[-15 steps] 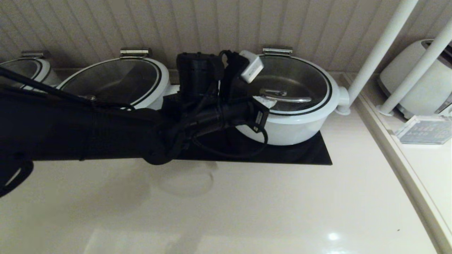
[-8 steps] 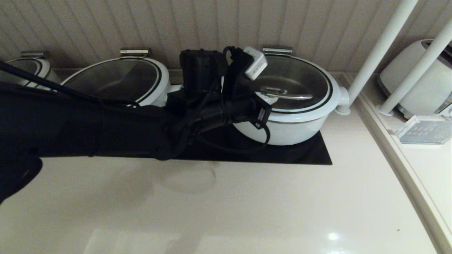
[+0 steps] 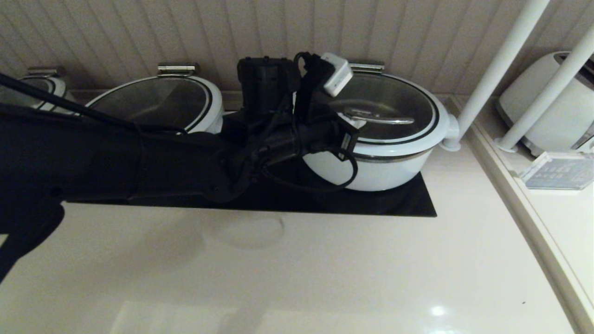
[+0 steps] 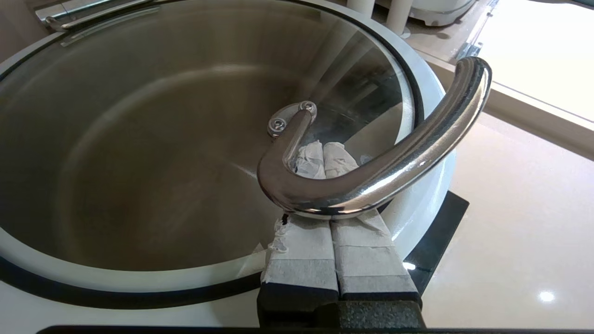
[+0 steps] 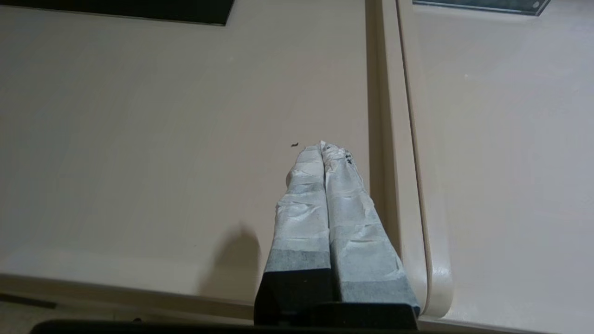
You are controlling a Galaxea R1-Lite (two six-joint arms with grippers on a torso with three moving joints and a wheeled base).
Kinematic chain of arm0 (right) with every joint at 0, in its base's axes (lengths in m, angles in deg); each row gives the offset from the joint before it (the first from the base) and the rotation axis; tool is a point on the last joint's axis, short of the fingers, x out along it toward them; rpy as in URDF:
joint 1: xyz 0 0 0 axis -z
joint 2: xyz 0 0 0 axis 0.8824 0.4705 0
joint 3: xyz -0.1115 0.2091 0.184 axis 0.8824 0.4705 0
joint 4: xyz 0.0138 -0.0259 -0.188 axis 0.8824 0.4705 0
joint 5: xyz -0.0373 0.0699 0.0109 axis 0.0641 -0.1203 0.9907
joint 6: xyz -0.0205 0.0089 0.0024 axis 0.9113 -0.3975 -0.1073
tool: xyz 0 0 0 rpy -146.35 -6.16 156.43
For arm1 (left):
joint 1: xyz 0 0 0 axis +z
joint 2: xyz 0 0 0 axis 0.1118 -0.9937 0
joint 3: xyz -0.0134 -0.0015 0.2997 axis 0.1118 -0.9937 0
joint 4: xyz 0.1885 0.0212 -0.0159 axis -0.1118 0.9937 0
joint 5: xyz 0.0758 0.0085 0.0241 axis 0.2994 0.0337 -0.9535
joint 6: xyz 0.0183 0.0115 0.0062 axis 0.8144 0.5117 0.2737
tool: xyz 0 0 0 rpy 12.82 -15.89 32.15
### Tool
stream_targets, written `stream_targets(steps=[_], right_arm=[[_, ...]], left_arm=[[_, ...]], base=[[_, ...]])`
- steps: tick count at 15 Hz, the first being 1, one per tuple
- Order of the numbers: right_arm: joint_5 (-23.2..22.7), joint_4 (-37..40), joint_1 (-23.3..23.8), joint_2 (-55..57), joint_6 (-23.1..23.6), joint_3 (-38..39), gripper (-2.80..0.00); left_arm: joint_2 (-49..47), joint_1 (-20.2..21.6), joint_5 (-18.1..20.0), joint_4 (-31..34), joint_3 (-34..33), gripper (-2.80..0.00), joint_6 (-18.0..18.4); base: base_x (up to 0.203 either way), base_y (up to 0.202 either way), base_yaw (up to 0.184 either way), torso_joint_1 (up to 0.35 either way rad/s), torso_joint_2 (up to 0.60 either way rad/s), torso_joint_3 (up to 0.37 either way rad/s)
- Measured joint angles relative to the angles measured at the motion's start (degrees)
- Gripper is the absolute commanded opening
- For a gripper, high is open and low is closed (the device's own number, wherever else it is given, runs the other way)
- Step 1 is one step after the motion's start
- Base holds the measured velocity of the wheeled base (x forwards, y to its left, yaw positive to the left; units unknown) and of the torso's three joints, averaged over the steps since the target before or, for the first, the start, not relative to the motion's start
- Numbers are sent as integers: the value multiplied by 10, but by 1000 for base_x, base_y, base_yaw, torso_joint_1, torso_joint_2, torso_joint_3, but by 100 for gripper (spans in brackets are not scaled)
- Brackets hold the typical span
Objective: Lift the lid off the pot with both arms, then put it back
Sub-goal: Open the food pot lid a small opening with the left arm, then hold the pot lid with the right arm
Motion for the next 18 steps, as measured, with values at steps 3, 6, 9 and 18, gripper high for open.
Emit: stream_targets(steps=[3,6,9,18], right_arm=[[-15,2,0,16,-2,-30,-280],[-47,-8,-2,74,-3,-70,-280],[-111,-52,-7,164,-1,-104,-280],[-256,-395,-39,567,2,-169,-280]], left_arm=[[-4,5,1,0,9,-280,-1],[-10,9,2,0,24,-280,-1],[-16,9,3,-2,29,-280,-1],[-39,14,2,1,70,-280,-3]], base=[[0,0,0,0,0,0],[0,0,0,0,0,0],[0,0,0,0,0,0],[0,0,0,0,0,0]])
